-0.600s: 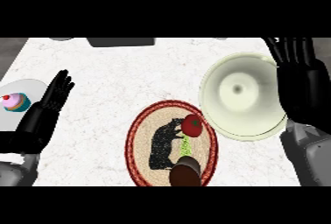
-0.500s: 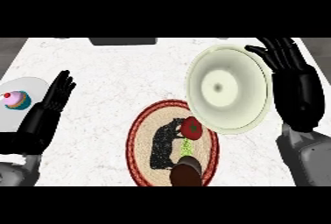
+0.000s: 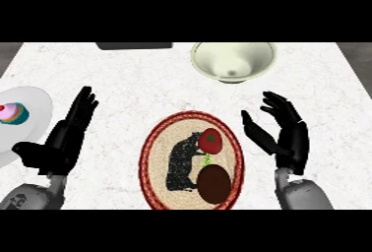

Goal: Pick the tomato from the placemat and place it in the bowl

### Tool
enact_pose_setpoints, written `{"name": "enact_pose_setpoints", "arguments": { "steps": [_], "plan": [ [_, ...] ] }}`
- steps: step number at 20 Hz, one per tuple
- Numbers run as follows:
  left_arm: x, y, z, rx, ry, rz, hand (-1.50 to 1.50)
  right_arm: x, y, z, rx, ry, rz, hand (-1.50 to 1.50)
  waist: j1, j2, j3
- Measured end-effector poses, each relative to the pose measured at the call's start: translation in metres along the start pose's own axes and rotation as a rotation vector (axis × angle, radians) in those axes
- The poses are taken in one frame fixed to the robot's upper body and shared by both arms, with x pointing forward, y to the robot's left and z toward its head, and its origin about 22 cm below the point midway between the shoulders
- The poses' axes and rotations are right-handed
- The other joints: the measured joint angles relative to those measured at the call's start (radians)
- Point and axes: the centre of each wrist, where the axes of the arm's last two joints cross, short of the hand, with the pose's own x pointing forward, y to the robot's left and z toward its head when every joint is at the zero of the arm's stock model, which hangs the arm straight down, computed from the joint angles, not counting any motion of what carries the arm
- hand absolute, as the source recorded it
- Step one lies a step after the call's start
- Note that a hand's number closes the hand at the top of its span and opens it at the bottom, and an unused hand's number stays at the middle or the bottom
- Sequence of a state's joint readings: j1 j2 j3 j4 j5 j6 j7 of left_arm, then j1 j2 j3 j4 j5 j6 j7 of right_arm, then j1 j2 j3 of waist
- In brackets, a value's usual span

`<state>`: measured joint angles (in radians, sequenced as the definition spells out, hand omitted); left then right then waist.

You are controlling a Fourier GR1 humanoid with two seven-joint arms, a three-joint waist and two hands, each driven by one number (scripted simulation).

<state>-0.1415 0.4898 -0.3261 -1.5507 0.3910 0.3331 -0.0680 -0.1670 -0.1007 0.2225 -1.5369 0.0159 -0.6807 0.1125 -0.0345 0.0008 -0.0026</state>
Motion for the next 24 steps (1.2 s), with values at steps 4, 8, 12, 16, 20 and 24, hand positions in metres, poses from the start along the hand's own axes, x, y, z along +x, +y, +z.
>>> {"name": "enact_pose_setpoints", "arguments": {
  "steps": [4,8,12,16,20,24],
  "plan": [
    [-0.006,-0.017,-0.001,-0.006,0.026,0.017,0.00,0.001,0.026,0.039,-0.168,-0.066,-0.059,-1.50,0.010,-0.003,0.002],
    [-0.008,-0.028,-0.001,-0.008,0.034,0.012,0.00,0.005,0.042,0.065,-0.240,-0.117,-0.026,-1.50,0.020,-0.005,0.000],
    [-0.009,-0.035,0.000,-0.008,0.038,0.008,0.00,-0.003,0.038,0.075,-0.270,-0.062,0.058,-1.50,0.017,-0.006,-0.002],
    [-0.005,-0.034,-0.001,-0.004,0.042,0.009,0.00,0.008,0.026,0.069,-0.286,0.027,0.096,-1.50,0.017,-0.007,-0.003],
    [-0.002,-0.034,-0.005,-0.004,0.040,0.009,0.00,0.029,0.025,0.066,-0.237,0.148,0.119,-1.50,0.020,-0.006,-0.003],
    [-0.004,-0.035,-0.009,-0.007,0.040,0.012,0.00,0.050,0.023,0.057,-0.177,0.273,0.162,-1.50,0.024,-0.004,-0.001]
  ]
}}
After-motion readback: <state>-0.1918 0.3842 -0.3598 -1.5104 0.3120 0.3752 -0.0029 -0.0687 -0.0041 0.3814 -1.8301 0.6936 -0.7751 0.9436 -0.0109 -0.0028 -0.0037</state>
